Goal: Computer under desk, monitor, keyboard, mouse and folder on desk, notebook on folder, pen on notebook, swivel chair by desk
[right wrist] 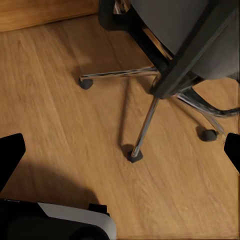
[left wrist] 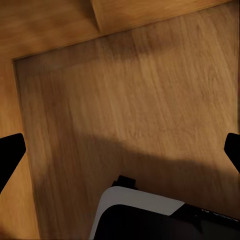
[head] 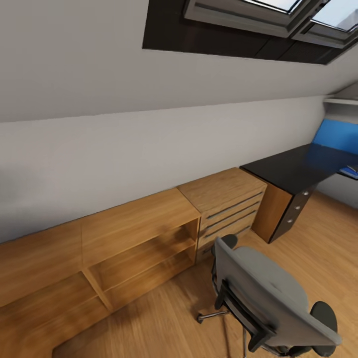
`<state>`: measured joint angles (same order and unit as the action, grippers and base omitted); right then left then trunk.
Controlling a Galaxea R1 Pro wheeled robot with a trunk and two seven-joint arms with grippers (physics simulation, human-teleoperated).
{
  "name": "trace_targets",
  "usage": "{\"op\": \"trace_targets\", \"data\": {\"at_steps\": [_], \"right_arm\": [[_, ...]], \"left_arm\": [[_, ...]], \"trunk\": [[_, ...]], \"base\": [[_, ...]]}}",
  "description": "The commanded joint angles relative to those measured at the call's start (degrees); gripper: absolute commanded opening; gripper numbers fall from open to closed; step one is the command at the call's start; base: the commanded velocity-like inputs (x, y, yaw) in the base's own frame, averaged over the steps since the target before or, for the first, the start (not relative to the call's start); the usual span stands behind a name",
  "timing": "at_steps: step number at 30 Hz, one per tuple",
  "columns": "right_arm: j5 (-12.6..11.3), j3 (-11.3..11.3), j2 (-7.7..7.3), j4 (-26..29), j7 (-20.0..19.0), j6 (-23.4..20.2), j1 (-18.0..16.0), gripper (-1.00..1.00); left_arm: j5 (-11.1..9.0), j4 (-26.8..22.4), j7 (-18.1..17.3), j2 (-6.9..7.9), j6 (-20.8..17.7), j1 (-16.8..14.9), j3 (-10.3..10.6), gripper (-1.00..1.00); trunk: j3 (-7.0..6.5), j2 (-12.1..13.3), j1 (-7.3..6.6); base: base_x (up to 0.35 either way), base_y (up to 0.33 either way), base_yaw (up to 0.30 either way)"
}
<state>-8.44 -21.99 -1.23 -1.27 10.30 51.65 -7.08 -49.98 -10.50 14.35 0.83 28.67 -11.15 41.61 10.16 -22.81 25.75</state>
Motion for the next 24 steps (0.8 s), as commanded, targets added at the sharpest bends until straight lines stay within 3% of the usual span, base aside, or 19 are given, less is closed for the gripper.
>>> {"op": "trace_targets", "data": {"at_steps": [1, 24], "right_arm": [[-0.53, -0.51, 0.01, -0.14, -0.02, 0.32, -0.06, 1.00], [-0.61, -0.51, 0.08, -0.13, 0.07, 0.38, -0.04, 1.00]], "left_arm": [[-0.16, -0.13, 0.51, 0.05, 0.07, -0.01, 0.49, 1.00], [-0.18, -0.11, 0.51, 0.00, -0.02, -0.01, 0.49, 1.00]], "trunk": [[0.11, -0.11, 0.03], [0.12, -0.11, 0.03]], "base": [[0.000, 0.000, -0.295], [0.000, 0.000, -0.298]]}}
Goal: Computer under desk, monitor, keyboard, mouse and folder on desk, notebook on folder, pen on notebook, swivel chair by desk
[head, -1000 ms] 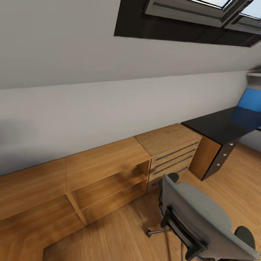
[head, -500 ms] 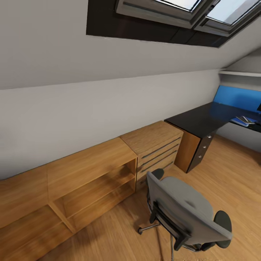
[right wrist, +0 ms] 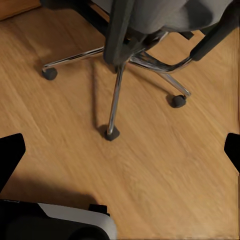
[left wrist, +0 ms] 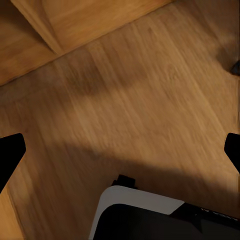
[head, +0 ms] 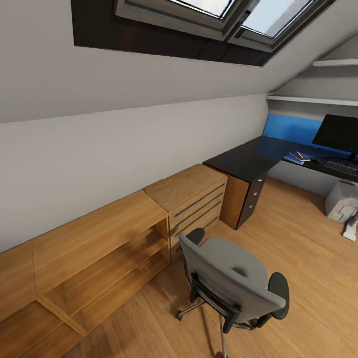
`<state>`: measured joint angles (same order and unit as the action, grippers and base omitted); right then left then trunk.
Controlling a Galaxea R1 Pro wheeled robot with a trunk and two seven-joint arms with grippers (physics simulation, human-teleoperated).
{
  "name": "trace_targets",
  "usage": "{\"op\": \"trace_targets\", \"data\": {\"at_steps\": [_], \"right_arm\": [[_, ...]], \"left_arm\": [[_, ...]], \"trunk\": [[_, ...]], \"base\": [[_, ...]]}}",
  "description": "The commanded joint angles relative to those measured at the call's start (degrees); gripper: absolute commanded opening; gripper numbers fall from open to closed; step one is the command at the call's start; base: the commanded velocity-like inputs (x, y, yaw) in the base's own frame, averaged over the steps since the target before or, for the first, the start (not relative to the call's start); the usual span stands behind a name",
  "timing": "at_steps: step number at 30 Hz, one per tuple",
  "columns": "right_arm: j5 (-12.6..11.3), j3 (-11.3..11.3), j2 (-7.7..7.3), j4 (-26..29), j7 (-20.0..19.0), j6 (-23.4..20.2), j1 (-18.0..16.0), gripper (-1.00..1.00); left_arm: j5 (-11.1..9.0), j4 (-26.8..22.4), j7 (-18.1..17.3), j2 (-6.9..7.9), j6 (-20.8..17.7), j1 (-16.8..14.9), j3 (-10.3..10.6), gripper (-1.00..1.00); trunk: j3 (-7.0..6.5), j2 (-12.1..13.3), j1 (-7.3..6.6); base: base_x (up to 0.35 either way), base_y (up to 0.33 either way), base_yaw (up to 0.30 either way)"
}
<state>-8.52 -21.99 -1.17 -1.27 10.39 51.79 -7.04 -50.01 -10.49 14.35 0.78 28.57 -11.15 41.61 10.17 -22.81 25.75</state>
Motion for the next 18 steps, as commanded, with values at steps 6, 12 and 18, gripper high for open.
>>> {"op": "trace_targets", "data": {"at_steps": [6, 12, 18], "right_arm": [[-0.54, -0.51, 0.03, -0.14, -0.02, 0.23, -0.08, 1.00], [-0.54, -0.51, 0.10, -0.14, -0.02, 0.21, -0.08, 1.00], [-0.54, -0.51, 0.13, -0.14, -0.02, 0.24, -0.08, 1.00]], "left_arm": [[-0.29, 0.13, 0.52, -0.41, -0.48, -0.01, 0.49, 1.00], [-0.27, 8.26, 0.51, -2.26, 0.36, 0.02, 0.45, 1.00], [-0.33, 9.01, 0.57, -0.86, 5.07, 1.28, 0.46, 1.00]], "trunk": [[0.11, -0.11, 0.03], [0.11, -0.11, 0.03], [0.11, -0.11, 0.03]], "base": [[0.000, 0.000, -0.294], [0.000, 0.000, -0.294], [0.000, 0.000, -0.294]]}}
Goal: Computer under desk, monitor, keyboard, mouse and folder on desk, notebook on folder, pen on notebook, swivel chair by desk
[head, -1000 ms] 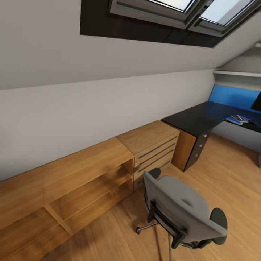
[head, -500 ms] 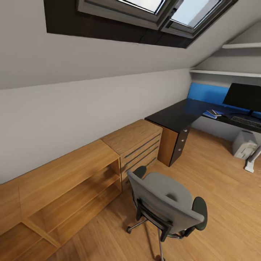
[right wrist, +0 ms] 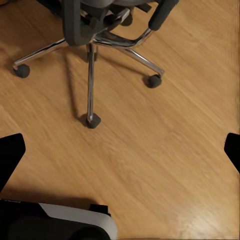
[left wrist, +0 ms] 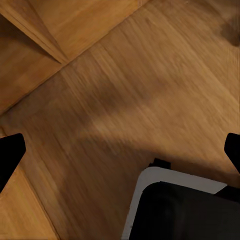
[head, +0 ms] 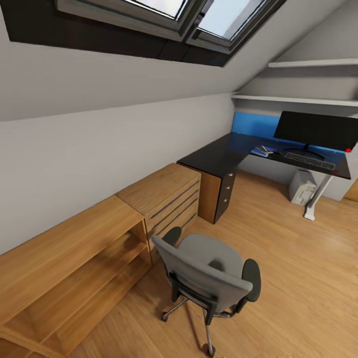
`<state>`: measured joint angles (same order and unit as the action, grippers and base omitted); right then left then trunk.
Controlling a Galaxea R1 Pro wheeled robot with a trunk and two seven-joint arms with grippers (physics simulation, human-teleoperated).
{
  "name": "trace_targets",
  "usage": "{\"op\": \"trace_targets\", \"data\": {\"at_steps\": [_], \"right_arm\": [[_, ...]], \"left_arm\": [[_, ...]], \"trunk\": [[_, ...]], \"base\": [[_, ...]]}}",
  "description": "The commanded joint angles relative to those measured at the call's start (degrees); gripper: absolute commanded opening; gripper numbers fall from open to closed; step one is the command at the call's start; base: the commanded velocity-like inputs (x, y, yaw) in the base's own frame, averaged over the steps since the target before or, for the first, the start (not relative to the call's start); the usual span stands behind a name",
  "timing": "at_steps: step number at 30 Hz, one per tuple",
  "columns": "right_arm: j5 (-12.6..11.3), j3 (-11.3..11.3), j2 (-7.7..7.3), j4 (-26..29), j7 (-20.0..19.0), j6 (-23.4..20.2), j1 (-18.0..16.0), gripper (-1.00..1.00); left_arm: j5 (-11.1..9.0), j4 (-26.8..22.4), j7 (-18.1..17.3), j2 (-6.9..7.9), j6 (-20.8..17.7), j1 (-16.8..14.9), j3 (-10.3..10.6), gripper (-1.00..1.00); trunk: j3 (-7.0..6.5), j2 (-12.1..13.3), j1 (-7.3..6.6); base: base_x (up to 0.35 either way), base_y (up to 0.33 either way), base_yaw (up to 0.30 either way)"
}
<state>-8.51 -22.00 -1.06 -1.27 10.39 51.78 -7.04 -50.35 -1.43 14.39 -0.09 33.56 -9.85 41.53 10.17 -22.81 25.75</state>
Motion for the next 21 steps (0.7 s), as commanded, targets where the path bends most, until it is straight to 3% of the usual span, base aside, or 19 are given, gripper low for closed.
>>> {"op": "trace_targets", "data": {"at_steps": [1, 2, 3, 7, 21], "right_arm": [[-0.54, -0.53, 0.05, -0.14, -0.02, 0.25, -0.08, 1.00], [-0.54, -0.52, 0.06, -0.14, -0.02, 0.25, -0.08, 1.00], [-0.54, -0.51, 0.03, -0.14, -0.02, 0.21, -0.08, 1.00], [-0.54, -0.50, 0.03, -0.12, -0.02, 0.21, -0.08, 1.00], [-0.54, -0.51, 0.09, -0.14, -0.02, 0.04, -0.08, 1.00]], "left_arm": [[-0.01, 0.03, 0.52, 0.52, 3.48, 0.32, 0.55, 1.00], [-0.01, 0.05, 0.52, 0.62, 4.53, 0.40, 0.56, 1.00], [-0.01, 0.09, 0.49, 0.91, 8.65, 1.10, 0.57, 1.00], [-0.01, 0.11, 0.47, 1.02, 11.14, 1.93, 0.60, 1.00], [0.16, 0.11, 0.38, 0.71, 13.37, 2.55, 0.83, 1.00]], "trunk": [[0.11, -0.11, 0.03], [0.11, -0.11, 0.03], [0.11, -0.11, 0.03], [0.11, -0.11, 0.03], [0.11, -0.11, 0.03]], "base": [[0.000, 0.000, -0.294], [0.000, 0.000, -0.294], [0.000, 0.000, -0.294], [0.000, 0.000, -0.294], [0.000, 0.000, -0.292]]}}
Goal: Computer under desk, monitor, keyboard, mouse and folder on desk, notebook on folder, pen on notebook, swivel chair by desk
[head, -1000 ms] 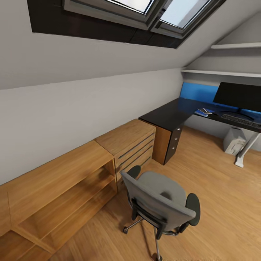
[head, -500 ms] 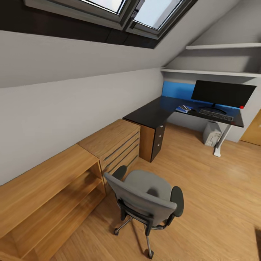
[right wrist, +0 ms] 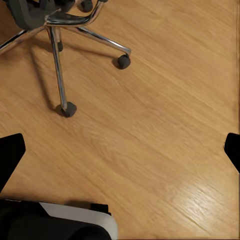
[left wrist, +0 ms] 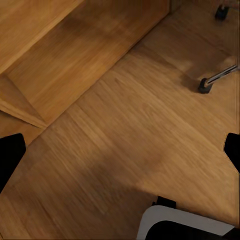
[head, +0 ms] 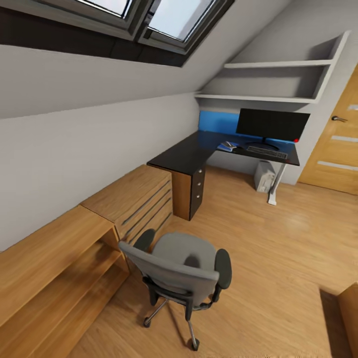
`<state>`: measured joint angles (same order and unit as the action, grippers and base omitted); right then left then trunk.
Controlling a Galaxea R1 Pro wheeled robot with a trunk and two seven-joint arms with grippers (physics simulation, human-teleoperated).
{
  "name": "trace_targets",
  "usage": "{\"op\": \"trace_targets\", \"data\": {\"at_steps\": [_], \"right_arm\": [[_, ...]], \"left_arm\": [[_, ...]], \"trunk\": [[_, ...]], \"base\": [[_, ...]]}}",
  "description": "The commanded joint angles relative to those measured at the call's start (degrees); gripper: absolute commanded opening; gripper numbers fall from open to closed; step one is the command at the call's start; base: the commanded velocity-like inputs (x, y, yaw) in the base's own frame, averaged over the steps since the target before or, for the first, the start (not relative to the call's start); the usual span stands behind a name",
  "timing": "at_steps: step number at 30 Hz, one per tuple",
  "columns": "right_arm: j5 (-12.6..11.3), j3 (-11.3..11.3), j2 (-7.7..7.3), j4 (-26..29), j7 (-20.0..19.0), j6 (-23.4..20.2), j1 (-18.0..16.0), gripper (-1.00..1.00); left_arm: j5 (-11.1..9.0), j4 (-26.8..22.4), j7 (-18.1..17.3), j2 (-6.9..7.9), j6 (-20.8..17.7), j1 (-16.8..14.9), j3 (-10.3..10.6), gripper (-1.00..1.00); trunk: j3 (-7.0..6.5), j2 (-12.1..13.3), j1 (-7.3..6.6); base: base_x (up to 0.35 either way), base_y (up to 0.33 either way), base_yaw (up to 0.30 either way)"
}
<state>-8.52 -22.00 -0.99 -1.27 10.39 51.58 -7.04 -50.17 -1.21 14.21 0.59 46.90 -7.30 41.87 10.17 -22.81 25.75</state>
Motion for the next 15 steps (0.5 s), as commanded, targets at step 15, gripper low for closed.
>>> {"op": "trace_targets", "data": {"at_steps": [15], "right_arm": [[-0.47, -0.50, -0.01, -0.14, -0.01, 0.10, -0.08, 1.00]], "left_arm": [[-0.01, -0.11, 0.56, -0.15, -0.30, 0.01, 0.57, 1.00]], "trunk": [[0.11, -0.11, 0.03]], "base": [[0.000, 0.000, -0.273]]}}
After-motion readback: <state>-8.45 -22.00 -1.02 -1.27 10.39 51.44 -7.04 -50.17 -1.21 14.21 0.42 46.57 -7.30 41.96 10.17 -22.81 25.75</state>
